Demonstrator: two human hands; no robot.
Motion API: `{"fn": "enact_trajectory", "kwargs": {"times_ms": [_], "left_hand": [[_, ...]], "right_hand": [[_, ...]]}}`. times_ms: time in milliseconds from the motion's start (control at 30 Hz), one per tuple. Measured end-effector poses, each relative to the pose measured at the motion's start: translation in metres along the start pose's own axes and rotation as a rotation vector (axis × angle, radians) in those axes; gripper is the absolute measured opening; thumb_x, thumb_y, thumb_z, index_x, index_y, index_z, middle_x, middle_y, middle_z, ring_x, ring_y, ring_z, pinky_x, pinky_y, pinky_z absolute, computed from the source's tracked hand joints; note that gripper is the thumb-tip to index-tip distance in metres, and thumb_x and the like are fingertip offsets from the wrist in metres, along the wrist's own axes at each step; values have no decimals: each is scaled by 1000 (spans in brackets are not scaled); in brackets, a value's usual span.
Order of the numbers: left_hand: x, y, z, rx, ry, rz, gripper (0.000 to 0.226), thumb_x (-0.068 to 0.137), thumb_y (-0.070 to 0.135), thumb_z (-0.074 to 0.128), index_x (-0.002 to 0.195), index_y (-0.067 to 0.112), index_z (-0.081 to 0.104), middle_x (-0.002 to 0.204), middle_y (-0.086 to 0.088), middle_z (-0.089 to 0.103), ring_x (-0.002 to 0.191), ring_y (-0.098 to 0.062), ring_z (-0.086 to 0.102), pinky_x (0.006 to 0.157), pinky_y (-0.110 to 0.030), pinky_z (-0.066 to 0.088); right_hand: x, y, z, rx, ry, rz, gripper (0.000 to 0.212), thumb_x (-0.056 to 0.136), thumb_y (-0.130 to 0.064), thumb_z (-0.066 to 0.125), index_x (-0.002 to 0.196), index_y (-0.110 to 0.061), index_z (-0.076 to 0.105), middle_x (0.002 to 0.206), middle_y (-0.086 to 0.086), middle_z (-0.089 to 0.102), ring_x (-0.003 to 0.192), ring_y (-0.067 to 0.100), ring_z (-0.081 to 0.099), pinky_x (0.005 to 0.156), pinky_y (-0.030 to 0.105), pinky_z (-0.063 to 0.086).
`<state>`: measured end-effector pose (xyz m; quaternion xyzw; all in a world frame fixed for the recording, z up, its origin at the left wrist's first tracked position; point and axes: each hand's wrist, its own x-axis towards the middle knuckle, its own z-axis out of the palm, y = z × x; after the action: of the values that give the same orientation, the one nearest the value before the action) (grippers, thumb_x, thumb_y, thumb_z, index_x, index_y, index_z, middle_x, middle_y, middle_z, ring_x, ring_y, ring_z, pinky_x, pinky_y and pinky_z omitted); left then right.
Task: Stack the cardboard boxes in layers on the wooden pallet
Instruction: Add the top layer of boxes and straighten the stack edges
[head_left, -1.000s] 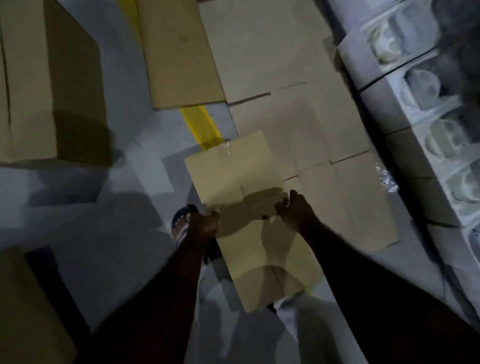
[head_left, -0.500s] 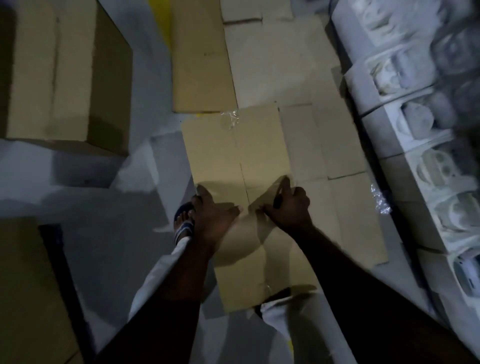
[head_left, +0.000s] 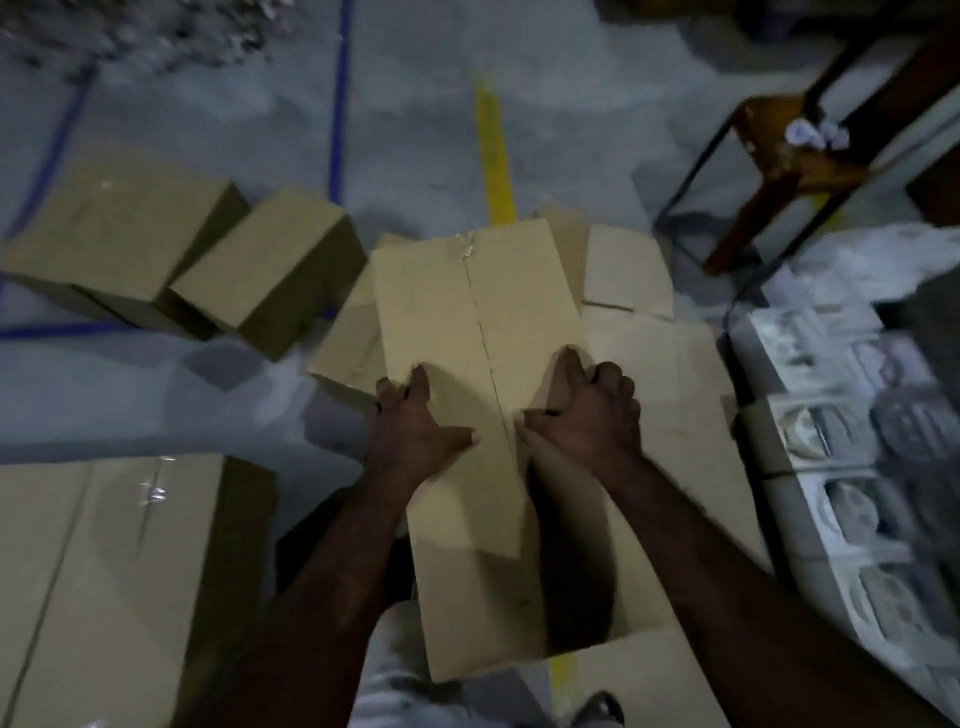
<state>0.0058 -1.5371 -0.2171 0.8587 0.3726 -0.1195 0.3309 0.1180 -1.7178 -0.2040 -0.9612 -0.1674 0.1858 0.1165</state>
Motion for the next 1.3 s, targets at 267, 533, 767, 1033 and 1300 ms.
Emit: {"fn": "enact_trajectory", "kwargs": {"times_ms": [267, 533, 767, 1033, 1300], "left_hand": [[8, -81, -191, -53, 220, -175, 112, 71, 69, 73, 156, 27, 13, 157, -18, 15, 142, -45, 18, 113, -51, 28], [15, -160, -275, -72, 384, -397, 113, 61, 77, 74, 150, 30, 21, 144, -16, 22, 133, -47, 27, 102, -59, 40], [39, -220, -315, -290, 482, -694, 115, 57, 78, 76, 150, 39, 20, 143, -20, 30, 130, -46, 32, 102, -55, 37], [49, -245, -352, -509, 686, -876, 112, 63, 64, 83, 153, 41, 19, 140, -15, 30, 128, -39, 38, 103, -52, 45], [22, -310, -365, -653, 722, -990, 117, 67, 62, 81, 156, 38, 9, 149, -15, 23, 123, -35, 50, 93, -40, 51]], "right_hand": [[54, -223, -38, -63, -24, -282, 109, 68, -86, 60, 155, -29, 26, 143, 20, 40, 128, 42, 41, 103, 44, 38], [71, -373, -11, -116, -97, -539, 104, 72, -87, 53, 154, -30, 22, 146, 19, 41, 128, 41, 39, 101, 42, 38], [114, -491, 19, -173, -335, -737, 112, 66, -91, 53, 156, -42, 10, 144, 18, 48, 131, 40, 44, 104, 45, 40], [130, -587, 38, -164, -521, -820, 117, 58, -85, 65, 151, -50, 4, 147, 18, 31, 124, 40, 51, 102, 50, 47], [88, -672, 71, -319, -524, -1092, 115, 65, -88, 59, 156, -47, 4, 158, 16, 19, 138, 38, 40, 104, 43, 44]]}}
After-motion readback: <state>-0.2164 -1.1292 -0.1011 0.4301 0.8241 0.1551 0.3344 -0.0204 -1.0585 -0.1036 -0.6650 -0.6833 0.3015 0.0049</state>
